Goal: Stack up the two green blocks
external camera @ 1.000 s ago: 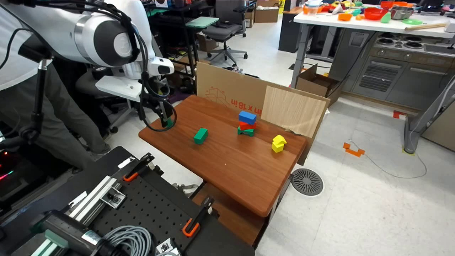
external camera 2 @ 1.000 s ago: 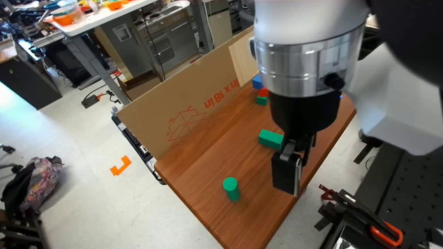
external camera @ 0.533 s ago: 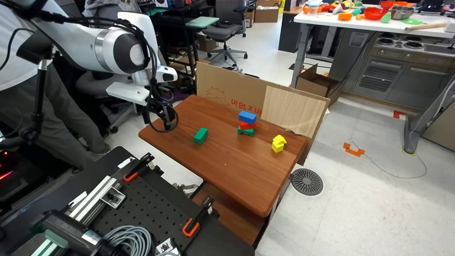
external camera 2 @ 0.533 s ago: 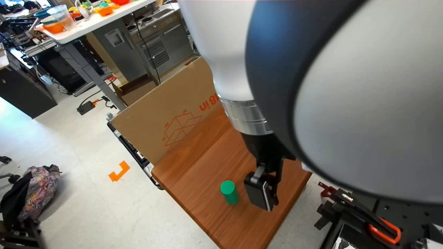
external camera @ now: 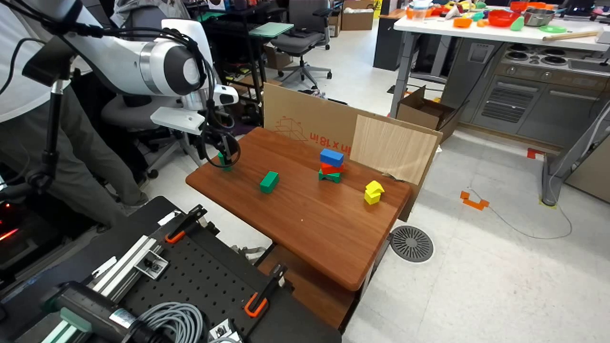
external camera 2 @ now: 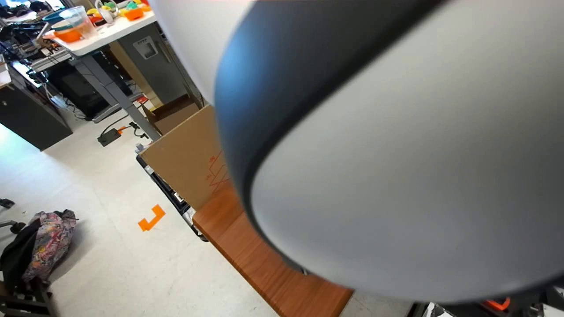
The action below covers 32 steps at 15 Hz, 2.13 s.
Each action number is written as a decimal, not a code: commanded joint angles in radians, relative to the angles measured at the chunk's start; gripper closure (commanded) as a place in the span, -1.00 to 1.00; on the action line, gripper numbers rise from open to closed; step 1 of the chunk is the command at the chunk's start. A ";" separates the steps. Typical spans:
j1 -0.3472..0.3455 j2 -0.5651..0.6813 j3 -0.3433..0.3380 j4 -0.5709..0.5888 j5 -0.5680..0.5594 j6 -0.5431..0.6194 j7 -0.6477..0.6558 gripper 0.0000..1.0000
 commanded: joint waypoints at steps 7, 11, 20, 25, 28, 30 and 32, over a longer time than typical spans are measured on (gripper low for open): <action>0.100 0.139 -0.072 0.159 -0.065 -0.032 0.080 -1.00; 0.117 0.167 -0.086 0.195 -0.067 -0.029 0.087 -1.00; 0.142 0.172 -0.102 0.220 -0.081 -0.025 0.107 0.25; 0.140 0.164 -0.109 0.226 -0.086 -0.029 0.109 0.81; 0.123 0.131 -0.112 0.192 -0.081 -0.036 0.101 0.81; 0.101 0.096 -0.112 0.166 -0.070 -0.045 0.080 0.81; 0.074 0.061 -0.108 0.151 -0.055 -0.076 0.060 0.81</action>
